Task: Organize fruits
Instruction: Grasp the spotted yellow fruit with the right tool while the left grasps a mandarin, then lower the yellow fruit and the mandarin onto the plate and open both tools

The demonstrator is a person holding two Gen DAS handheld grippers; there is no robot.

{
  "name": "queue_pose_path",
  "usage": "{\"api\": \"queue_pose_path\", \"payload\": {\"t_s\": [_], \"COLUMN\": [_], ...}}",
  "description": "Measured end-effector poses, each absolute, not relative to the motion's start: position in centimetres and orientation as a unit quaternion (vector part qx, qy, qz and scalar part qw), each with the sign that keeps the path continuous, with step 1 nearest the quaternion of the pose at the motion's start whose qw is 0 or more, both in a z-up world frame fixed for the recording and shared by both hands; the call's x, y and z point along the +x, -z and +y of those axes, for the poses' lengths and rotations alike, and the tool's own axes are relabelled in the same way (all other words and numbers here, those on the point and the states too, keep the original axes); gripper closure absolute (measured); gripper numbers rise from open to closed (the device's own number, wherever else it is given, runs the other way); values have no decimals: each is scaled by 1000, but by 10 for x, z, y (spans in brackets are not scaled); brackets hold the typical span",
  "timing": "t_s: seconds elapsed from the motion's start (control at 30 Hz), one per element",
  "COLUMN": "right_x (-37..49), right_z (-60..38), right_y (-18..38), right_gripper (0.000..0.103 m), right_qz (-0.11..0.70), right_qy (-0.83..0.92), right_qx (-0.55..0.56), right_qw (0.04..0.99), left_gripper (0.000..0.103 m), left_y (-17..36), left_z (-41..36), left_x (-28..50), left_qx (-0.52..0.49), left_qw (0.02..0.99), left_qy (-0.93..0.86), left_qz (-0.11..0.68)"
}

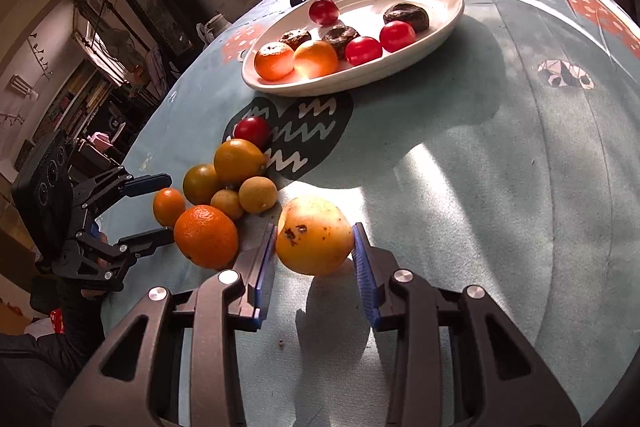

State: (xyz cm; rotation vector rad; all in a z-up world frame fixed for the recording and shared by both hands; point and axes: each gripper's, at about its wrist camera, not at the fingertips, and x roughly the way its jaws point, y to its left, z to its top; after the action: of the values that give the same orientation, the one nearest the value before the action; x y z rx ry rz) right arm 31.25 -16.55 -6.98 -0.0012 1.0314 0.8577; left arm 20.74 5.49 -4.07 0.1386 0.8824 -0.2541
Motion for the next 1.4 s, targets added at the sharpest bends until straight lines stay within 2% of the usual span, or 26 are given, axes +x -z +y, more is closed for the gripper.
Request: {"api": "queue_pose_path", "payload": {"t_s": [0.13,0.33,0.4,1.0,1.23,1.3,1.4], "right_x": [313,313,313,315,329,342,356], "right_z": [-164,-165,-165,-167,-167,-163,-144], "right_y": [72,71,72,63,34,27,20], "right_gripper": [66,66,66,66,66,66,66], "right_qz": [481,481,483,457,343,328,300], "right_qy": [-398,-394,-393,-383,-309,-306,-290], "right_qx": [-7,-8,-8,-3,32,65,51], "right_qw": [781,783,782,802,886,892,907], "left_gripper": [34,51,62,63,63,63,63], "left_y": [44,49,49,36,-7,-15,-16], "left_z": [62,62,64,86,84,78,69], "left_x": [209,210,211,221,265,290,328], "left_qx": [60,63,60,-8,-92,-91,-74], "left_qw": [892,886,885,904,924,926,924], "left_qy": [111,110,110,67,67,56,35], "left_qz": [435,447,449,423,365,363,373]}}
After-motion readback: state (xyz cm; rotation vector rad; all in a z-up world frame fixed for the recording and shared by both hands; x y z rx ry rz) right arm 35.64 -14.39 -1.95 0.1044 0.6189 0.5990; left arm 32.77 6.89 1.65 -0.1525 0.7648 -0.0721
